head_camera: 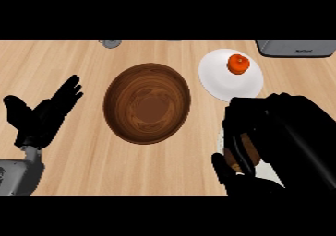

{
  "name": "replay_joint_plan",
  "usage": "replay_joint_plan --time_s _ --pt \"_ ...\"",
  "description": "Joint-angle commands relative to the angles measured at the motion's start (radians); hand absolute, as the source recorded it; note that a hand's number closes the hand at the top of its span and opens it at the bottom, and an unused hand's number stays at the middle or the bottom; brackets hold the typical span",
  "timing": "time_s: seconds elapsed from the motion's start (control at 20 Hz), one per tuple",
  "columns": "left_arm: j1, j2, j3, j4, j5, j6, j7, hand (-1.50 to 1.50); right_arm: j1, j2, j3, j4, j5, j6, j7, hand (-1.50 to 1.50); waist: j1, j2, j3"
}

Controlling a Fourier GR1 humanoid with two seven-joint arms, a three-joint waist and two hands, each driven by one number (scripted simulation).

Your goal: Pick the sweet potato from the placemat and place it in the bowl

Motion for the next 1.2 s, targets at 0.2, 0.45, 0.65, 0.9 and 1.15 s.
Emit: replay_joint_plan --time_s 0.2,0.45,0.65,0.9,1.15 --pt "-0.042 -0.015 0.018 0.024 -0.02 -0.002 0.006 0.0 -0.342 0.015 0.084 0.321 0.0 -0.241 0.184 1.5 0.013 0.007 0.0" --pt "-0.015 -0.025 0.012 -0.03 -0.02 -0.009 0.042 0.0 -0.39 0.016 0.115 0.516 0.066 -0.371 0.076 1.5 0.021 0.008 0.001" --pt "-0.042 -0.009 0.042 0.004 -0.004 -0.048 0.034 0.0 -0.439 0.016 0.094 0.689 0.105 -0.455 -0.002 1.5 0.018 0.011 0.001" --pt "-0.066 -0.026 0.032 0.004 -0.034 -0.029 0.047 0.0 -0.475 0.016 0.149 0.945 0.123 -0.683 -0.088 1.5 0.031 0.015 0.001" --pt "-0.022 -0.052 0.008 -0.028 -0.055 -0.036 0.017 0.0 -0.482 0.016 0.152 1.181 0.049 -0.821 -0.255 1.5 0.04 0.016 0.001"
